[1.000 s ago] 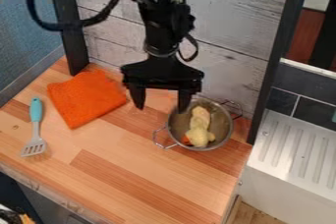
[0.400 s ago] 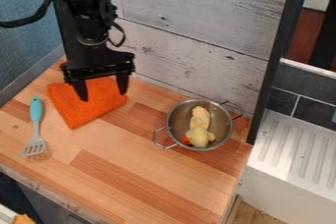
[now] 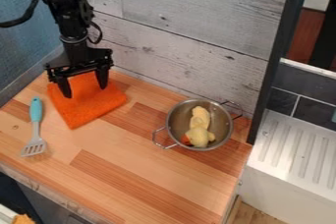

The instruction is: Move the orange cloth to the bottom right side of the table

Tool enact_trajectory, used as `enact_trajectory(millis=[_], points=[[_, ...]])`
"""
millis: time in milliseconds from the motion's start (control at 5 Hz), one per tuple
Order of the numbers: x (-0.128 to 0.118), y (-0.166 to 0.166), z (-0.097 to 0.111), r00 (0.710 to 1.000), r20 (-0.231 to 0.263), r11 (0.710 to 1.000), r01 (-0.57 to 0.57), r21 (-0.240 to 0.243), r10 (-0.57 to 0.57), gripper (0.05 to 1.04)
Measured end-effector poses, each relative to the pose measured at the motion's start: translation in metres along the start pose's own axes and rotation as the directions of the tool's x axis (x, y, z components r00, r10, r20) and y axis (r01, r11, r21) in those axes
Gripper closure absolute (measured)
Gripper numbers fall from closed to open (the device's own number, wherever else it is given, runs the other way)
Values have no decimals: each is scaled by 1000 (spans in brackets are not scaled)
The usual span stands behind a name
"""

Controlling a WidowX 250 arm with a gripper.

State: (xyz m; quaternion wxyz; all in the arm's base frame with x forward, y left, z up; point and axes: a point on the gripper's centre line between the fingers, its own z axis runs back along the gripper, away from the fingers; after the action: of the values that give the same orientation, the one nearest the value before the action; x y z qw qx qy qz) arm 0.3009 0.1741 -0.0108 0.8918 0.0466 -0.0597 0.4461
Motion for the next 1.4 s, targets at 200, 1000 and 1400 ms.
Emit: enact_trajectory(millis=[200, 1000, 1400], points=[[6, 2, -7, 1000, 1, 1000, -20, 6, 20, 83], [-28, 7, -21, 999, 36, 998, -24, -64, 27, 84], [-66, -1, -15, 998, 18, 995, 62, -84, -60, 85]])
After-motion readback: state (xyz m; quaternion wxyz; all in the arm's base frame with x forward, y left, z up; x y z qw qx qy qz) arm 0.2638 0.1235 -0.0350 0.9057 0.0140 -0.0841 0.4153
